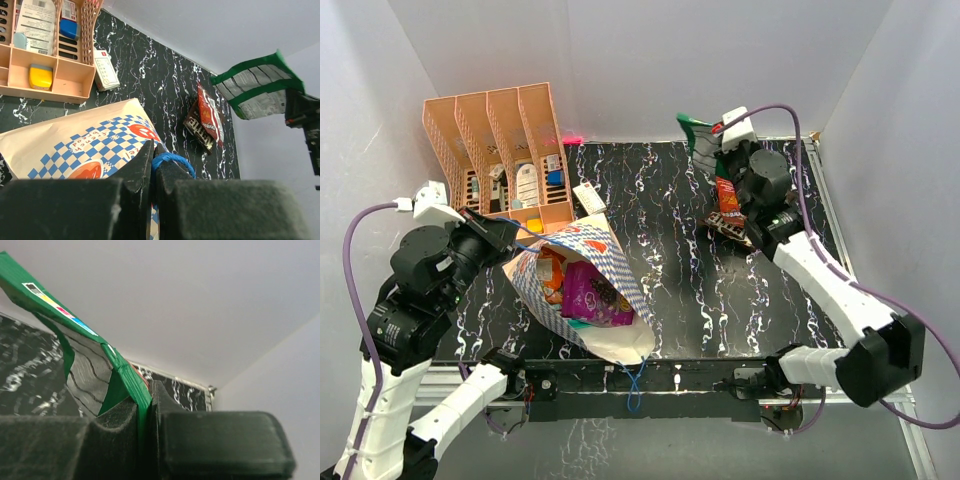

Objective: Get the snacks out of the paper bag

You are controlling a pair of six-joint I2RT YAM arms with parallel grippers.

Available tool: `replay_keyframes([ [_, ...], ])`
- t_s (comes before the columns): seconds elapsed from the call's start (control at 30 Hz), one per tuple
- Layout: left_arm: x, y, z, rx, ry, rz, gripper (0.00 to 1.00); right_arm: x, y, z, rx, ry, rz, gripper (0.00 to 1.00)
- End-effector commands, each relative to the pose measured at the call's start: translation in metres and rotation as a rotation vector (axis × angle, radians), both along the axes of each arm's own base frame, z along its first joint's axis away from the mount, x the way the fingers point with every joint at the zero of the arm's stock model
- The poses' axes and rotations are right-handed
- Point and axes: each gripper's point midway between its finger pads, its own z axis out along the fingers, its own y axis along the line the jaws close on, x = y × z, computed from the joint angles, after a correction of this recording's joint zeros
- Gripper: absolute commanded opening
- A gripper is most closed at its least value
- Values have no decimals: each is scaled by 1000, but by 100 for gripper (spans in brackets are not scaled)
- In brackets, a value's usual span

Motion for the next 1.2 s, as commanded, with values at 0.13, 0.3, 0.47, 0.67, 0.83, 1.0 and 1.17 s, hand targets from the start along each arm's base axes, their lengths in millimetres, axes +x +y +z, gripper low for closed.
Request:
replay_keyframes([
  [0.13, -5, 7, 18, 45, -29, 5, 0, 55, -69, -13, 17, -109, -85, 7],
  [0.3, -7, 5, 19, 49, -28, -14, 0, 64, -111, -38, -28, -121, -102, 7],
  [0.47, -8, 5, 20, 52, -29, -20, 0, 67, -116, -67, -107, -91, -10, 7],
  [0.67, -9, 4, 21, 45, -39, -22, 0, 55, -125, -108, -106, -25, 2, 7],
  [0.83, -12, 3, 21, 31, -42, -31, 0, 34, -115, -137, 6, 38, 43, 7],
  [1.0, -18, 6, 24, 26, -48, -30, 0, 13, -112, -163, 99, 84, 41, 7],
  [1.17, -21, 6, 24, 14, -56, -30, 0, -4, -107, -187, 222, 148, 43, 7],
])
